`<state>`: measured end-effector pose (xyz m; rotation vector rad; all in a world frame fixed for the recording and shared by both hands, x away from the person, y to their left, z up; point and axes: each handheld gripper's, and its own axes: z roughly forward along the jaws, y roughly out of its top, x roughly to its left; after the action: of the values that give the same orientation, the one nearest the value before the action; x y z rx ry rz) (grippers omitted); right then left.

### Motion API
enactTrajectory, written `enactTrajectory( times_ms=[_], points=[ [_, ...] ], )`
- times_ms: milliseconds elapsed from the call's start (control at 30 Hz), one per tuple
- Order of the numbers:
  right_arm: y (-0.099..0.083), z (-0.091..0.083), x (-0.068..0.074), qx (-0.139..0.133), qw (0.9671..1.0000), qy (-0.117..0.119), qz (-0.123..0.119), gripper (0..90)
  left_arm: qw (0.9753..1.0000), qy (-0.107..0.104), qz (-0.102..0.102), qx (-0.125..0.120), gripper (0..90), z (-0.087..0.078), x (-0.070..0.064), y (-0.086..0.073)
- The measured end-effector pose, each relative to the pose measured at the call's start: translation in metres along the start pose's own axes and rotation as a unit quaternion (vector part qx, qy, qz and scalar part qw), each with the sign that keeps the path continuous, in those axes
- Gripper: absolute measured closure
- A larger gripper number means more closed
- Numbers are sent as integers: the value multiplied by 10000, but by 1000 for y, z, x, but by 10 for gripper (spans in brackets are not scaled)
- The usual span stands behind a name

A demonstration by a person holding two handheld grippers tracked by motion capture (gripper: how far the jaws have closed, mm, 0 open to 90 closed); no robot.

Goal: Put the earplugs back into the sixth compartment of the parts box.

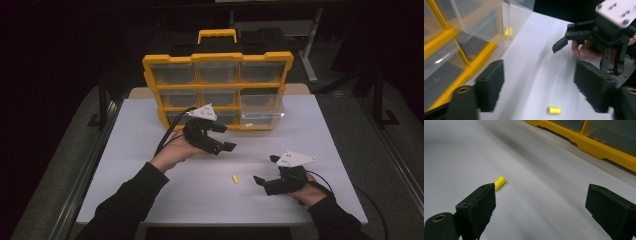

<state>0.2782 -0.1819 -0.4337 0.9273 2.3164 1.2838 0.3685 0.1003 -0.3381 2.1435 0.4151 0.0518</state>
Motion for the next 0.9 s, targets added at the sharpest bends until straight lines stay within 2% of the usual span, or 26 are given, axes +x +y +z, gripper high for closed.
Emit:
enactTrajectory(
  times_ms=[100, 367, 733, 833, 900],
  points=[
    [0, 0, 0, -5, 10000, -9, 2, 86, 10000, -6, -3, 30, 133, 4, -3, -6],
    [0, 0, 0, 10, 10000, -8, -24, 86, 9999, -100, -24, 100, 19, 17, -9, -23],
    [0, 1, 0, 16, 10000, 0, -22, 86, 9998, -153, -35, 79, 7, 26, -16, -45],
    [0, 1, 0, 28, 10000, -1, -16, 86, 9998, -160, -102, -9, 7, 29, -16, -53],
    [0, 1, 0, 22, 10000, 6, -19, 86, 9998, -164, -106, 63, 7, 32, -17, -56]
  ],
)
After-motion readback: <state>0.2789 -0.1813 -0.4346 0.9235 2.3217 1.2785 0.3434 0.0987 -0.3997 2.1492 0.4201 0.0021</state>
